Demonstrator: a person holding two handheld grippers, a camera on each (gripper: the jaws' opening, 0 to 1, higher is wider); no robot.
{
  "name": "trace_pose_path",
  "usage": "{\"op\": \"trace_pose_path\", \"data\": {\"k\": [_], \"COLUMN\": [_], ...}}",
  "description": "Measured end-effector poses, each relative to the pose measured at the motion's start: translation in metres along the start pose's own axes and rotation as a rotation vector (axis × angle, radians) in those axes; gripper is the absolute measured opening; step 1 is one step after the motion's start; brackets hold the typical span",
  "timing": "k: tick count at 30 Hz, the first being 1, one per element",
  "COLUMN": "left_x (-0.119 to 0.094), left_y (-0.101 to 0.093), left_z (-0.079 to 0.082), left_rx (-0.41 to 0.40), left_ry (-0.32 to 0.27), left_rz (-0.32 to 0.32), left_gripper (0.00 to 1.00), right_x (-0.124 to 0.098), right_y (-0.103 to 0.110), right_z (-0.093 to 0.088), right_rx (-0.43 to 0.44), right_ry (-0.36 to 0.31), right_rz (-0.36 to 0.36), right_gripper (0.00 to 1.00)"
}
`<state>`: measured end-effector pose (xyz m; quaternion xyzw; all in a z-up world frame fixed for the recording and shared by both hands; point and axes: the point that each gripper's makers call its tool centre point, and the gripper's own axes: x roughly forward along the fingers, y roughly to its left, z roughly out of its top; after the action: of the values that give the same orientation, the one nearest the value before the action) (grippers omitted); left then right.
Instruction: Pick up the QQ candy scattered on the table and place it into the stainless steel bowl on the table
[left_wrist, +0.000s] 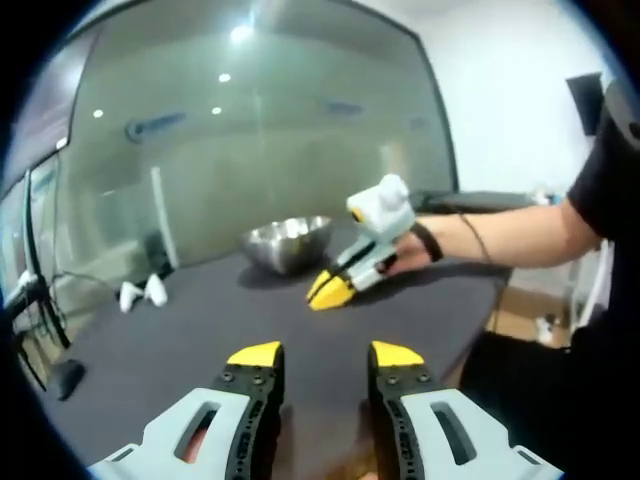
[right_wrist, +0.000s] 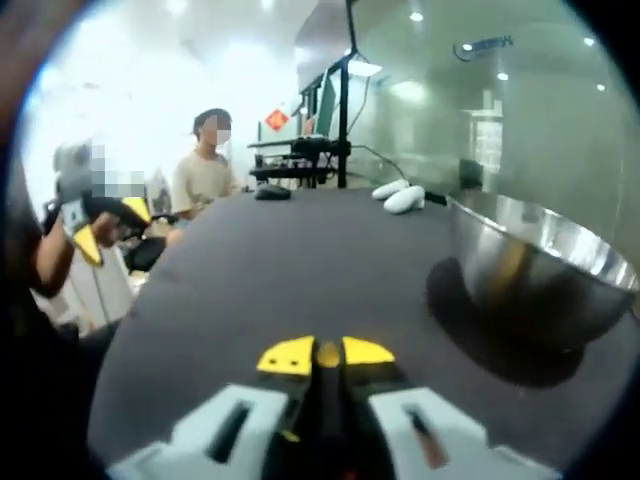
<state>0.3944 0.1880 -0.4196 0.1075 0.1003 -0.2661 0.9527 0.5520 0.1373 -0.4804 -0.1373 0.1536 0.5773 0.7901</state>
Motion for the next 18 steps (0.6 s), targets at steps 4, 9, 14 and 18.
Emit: {"op": "trace_pose_path", "data": {"k": [4,9,14,18], "left_x": [0.000,0.000,-0.001,0.000], "left_y": [-0.002,-0.002,-0.002,-0.002], "left_z": [0.002,0.003,0.004,0.003], "left_rx": [0.005,0.012,0.014,0.013], "left_ry": [-0.003,0.000,-0.001,0.005], "left_rz": [-0.006,-0.006,-0.007,-0.005], "left_gripper": [0.35,0.35,0.35,0.35], "right_x": [0.000,0.000,-0.007,-0.016], "right_y": [0.000,-0.001,0.000,-0.005], "right_z": [0.000,0.000,0.011,0.022], "right_rx": [-0.001,0.002,0.011,0.012], "right_ry": [0.003,0.003,-0.037,-0.064], "right_rz": [-0.003,-0.008,-0.020,-0.037], "right_gripper": [0.10,0.10,0.10,0.08]}}
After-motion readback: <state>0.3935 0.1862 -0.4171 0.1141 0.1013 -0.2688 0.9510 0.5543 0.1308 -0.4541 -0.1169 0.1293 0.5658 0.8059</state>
